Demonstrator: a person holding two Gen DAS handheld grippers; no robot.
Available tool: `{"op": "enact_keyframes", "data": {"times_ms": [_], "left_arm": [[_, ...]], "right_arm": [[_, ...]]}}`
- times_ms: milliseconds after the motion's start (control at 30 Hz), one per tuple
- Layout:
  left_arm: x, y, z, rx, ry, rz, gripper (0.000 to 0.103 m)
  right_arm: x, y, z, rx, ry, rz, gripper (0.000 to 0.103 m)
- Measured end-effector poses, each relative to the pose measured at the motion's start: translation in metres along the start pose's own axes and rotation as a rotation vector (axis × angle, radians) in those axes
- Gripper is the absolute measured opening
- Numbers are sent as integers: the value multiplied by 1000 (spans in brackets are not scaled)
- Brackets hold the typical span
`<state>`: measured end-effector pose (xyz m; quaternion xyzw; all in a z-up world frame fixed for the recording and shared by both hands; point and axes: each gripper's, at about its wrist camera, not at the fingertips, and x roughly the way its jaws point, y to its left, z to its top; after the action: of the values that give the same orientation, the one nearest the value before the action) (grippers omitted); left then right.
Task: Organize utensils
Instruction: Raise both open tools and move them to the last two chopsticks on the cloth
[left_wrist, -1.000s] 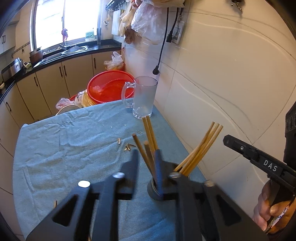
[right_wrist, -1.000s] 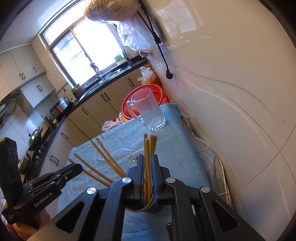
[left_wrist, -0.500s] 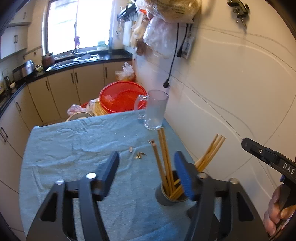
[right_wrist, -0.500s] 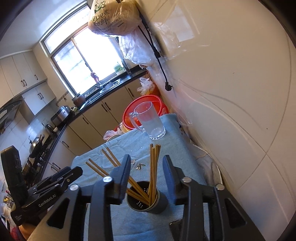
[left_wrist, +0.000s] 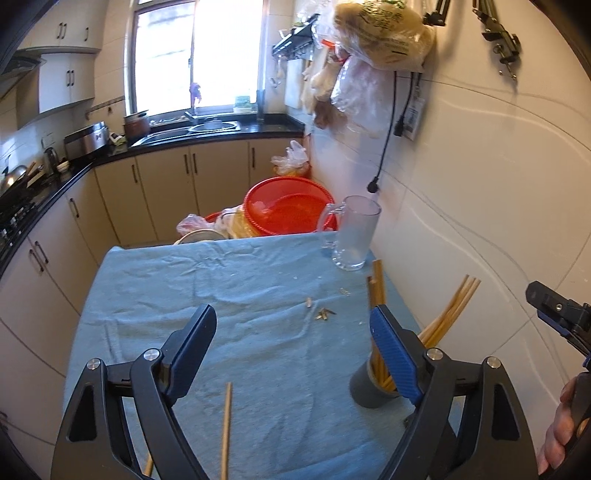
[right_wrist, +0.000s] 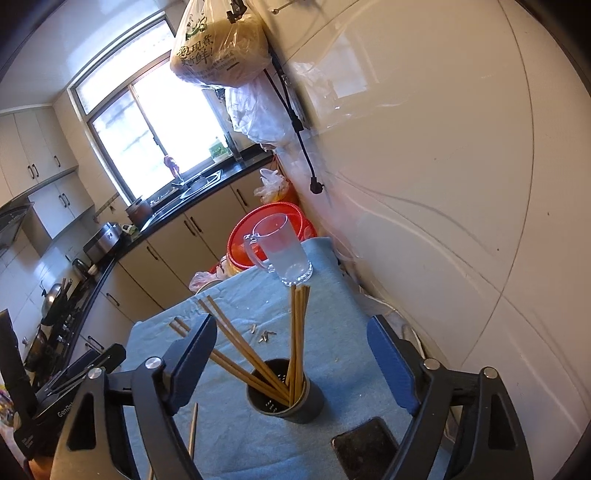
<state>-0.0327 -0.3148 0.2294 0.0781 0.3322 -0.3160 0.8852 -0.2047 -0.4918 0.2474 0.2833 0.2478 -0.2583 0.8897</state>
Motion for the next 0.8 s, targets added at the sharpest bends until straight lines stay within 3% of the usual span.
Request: {"op": "enact_keyframes", "data": {"times_ms": [800], "left_arm": [[-35,116,-54,-145,43,145,85]], "right_arm": [[6,87,-56,-123,98,92,88]]}}
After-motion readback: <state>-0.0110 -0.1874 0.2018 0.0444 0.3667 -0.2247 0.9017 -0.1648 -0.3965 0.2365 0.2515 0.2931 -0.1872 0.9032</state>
